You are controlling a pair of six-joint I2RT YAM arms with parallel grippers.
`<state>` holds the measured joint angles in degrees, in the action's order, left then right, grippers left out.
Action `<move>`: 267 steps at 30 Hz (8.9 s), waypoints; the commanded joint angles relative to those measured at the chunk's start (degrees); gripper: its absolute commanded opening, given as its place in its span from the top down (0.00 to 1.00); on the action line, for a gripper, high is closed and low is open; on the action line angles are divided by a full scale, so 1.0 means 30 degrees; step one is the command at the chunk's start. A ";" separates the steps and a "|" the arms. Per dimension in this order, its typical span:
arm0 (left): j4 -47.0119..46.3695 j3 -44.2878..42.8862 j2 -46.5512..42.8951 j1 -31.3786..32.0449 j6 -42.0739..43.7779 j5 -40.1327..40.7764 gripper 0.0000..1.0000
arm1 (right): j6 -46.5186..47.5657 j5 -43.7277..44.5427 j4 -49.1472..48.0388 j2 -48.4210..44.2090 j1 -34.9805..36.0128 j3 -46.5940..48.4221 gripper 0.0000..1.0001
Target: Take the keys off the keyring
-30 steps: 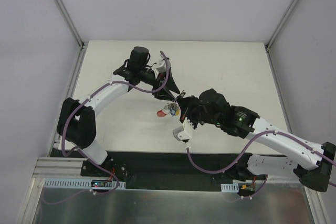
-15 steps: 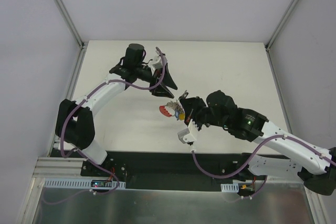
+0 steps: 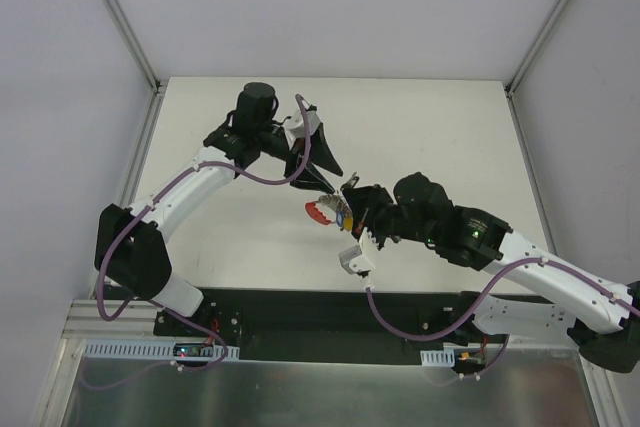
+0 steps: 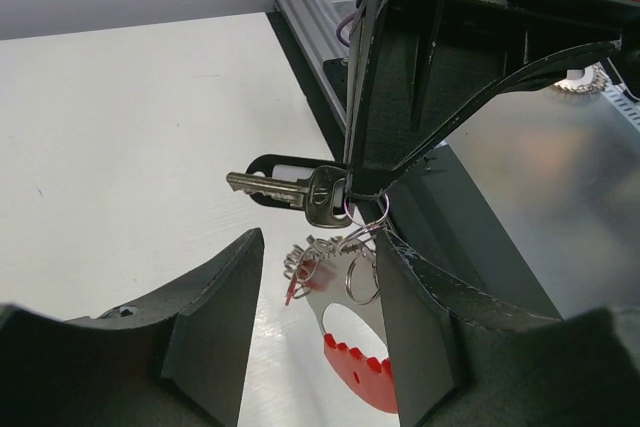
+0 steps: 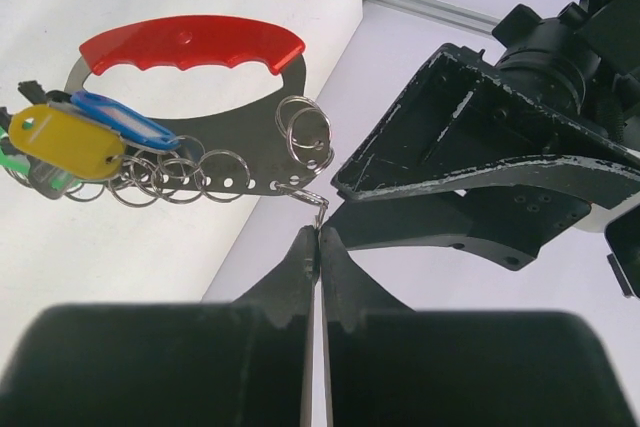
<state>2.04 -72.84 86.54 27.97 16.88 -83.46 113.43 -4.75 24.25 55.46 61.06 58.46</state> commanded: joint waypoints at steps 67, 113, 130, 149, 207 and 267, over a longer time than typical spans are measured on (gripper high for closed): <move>-0.0476 -0.0594 -0.0488 0.1547 -0.2991 -0.6926 0.78 | 0.1098 -0.1111 -0.0788 -0.2110 0.0302 -0.0150 0.99; -0.0505 0.0607 -0.1309 0.1195 -0.0794 -0.6897 0.63 | -0.0718 -0.3483 -0.1287 -0.2433 0.0068 0.0699 0.99; -0.0476 0.0637 -0.1777 0.1606 -0.1994 -0.6896 0.65 | -0.0807 -0.3220 -0.1082 -0.1935 -0.0431 0.0846 0.99; -0.0505 -0.0066 -0.1689 0.1811 -0.2903 -0.6867 0.73 | -0.1012 -0.3015 -0.0935 -0.1964 -0.0430 0.0525 0.99; -0.2730 -0.0917 0.0069 0.0933 -0.8614 0.4119 1.00 | -0.7104 -0.1346 -0.2312 -0.1730 0.0507 -0.2699 0.99; -0.1472 0.9573 -0.1662 -0.5981 -1.2278 2.4250 1.00 | -3.4761 0.2319 0.2463 0.5518 -1.4846 0.3455 0.04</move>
<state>-6.17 -45.91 77.69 12.05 -17.69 -8.38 10.83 5.56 29.76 82.61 15.99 68.49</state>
